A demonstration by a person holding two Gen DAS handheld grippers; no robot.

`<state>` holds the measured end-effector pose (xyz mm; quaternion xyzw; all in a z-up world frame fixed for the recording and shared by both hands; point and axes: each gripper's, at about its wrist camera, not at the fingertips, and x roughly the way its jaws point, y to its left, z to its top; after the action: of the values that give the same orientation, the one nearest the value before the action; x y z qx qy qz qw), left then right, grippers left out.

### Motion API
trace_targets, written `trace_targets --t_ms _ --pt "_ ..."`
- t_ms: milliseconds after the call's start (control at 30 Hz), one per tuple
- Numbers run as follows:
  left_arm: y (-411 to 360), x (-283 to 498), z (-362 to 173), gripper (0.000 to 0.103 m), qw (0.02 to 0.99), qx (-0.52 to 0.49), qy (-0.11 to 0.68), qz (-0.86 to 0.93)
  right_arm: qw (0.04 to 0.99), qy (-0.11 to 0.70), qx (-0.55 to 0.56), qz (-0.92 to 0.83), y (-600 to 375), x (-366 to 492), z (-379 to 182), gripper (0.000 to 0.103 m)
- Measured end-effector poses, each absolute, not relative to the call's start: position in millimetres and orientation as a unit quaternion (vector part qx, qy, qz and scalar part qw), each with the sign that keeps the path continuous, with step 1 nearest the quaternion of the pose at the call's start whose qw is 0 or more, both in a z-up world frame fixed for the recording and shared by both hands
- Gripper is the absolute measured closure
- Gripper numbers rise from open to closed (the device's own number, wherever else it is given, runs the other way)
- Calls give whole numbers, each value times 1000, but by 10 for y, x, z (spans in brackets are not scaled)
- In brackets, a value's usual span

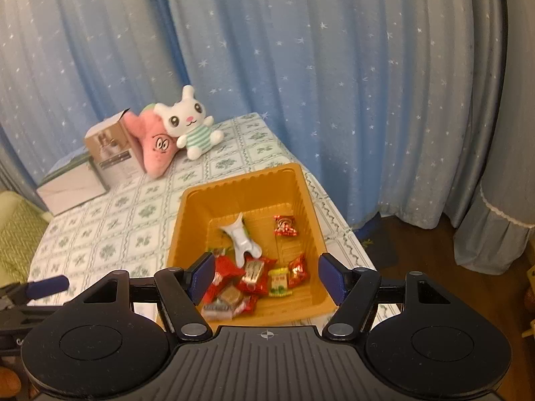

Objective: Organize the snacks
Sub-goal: 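Withdraw both tools from the orange tray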

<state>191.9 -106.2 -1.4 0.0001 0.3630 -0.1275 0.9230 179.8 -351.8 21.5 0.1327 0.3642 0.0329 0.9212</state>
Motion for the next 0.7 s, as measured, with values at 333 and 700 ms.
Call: trace_targets --t_ms 333,700 --pt "-924 1415 183 0 929 2 359 -90 924 370 91 42 -3266 1312 366 24" --pt "-771 926 376 0 933 -23 355 -61 927 367 66 40 -3100 882 482 18"
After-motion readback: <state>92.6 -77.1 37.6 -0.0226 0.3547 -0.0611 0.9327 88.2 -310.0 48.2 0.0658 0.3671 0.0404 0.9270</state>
